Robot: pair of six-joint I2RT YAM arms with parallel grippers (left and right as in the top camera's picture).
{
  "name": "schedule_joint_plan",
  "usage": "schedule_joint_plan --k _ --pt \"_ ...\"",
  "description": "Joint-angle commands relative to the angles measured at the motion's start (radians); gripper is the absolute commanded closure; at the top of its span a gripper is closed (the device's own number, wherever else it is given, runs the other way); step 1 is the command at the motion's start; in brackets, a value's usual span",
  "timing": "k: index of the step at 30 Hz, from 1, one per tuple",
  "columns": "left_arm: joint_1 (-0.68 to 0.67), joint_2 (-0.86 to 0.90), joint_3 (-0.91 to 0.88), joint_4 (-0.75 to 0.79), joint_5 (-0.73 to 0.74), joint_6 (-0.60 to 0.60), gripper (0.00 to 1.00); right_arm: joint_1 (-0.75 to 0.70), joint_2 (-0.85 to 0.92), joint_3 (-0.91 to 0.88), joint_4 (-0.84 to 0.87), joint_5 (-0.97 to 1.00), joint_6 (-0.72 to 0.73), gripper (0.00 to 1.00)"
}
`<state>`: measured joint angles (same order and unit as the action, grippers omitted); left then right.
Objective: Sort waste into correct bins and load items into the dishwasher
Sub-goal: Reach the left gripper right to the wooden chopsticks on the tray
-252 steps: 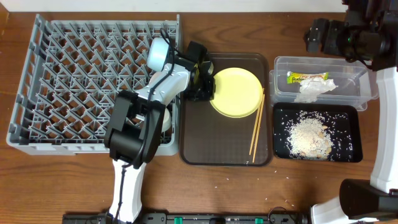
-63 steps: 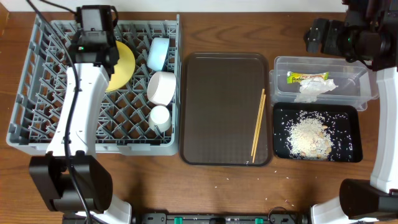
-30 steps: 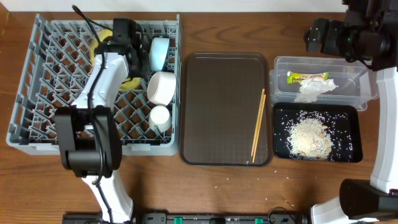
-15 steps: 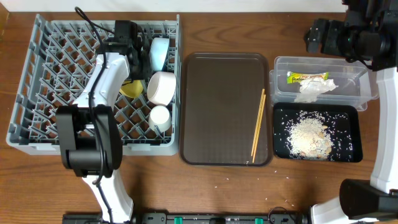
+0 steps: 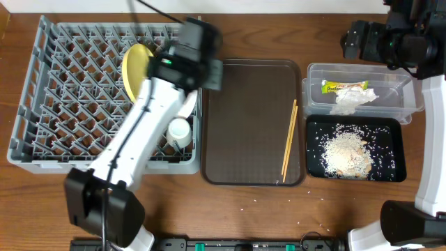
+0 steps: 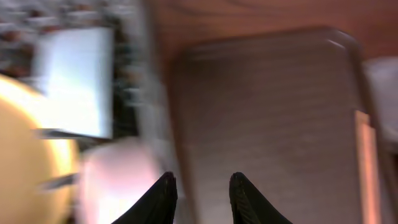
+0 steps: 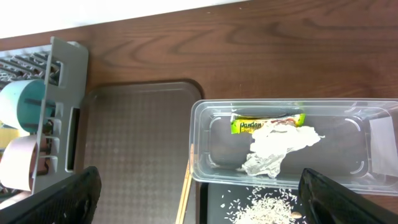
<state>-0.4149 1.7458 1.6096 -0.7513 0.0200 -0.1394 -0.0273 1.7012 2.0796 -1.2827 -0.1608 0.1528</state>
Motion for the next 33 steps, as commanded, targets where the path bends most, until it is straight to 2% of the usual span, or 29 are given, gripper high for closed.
schedule_joint_plan --k 1,4,8,11,12,17,20,22,26,28,33 --pt "-0.116 0.049 -0.003 0.005 -0.005 -0.187 0.69 0.008 0.003 -0.002 -0.001 -0.001 0.011 0.01" --pt "-0.190 0.130 -0.003 0.019 -0.003 -0.255 0.66 0.008 0.002 -0.002 -0.001 -0.001 0.011 0.01" --pt "-0.270 0.230 -0.003 0.059 -0.001 -0.256 0.60 0.008 0.003 -0.002 -0.001 -0.001 0.011 0.01" --pt "-0.333 0.290 -0.003 0.130 -0.001 -0.246 0.46 0.008 0.002 -0.002 -0.001 -0.001 0.011 0.01" --pt "-0.355 0.311 -0.003 0.159 -0.001 -0.211 0.39 0.008 0.002 -0.002 -0.001 -0.001 0.011 0.01" --pt "-0.383 0.369 -0.003 0.232 0.000 -0.187 0.22 0.008 0.002 -0.002 -0.001 -0.001 0.011 0.01" --pt "-0.391 0.414 -0.003 0.273 0.042 -0.160 0.20 0.008 0.002 -0.002 -0.001 -0.001 0.011 0.01" --pt "-0.397 0.444 -0.003 0.307 0.101 -0.121 0.21 0.008 0.002 -0.002 -0.001 -0.001 0.011 0.01" --pt "-0.405 0.473 -0.003 0.349 0.102 -0.119 0.25 0.008 0.002 -0.002 -0.001 -0.001 0.011 0.01" --pt "-0.407 0.477 -0.003 0.362 0.090 -0.120 0.26 0.008 0.002 -0.002 -0.001 -0.001 0.011 0.01" --pt "-0.463 0.482 -0.003 0.364 -0.061 -0.119 0.26 0.008 0.002 -0.002 -0.001 -0.001 0.011 0.01"
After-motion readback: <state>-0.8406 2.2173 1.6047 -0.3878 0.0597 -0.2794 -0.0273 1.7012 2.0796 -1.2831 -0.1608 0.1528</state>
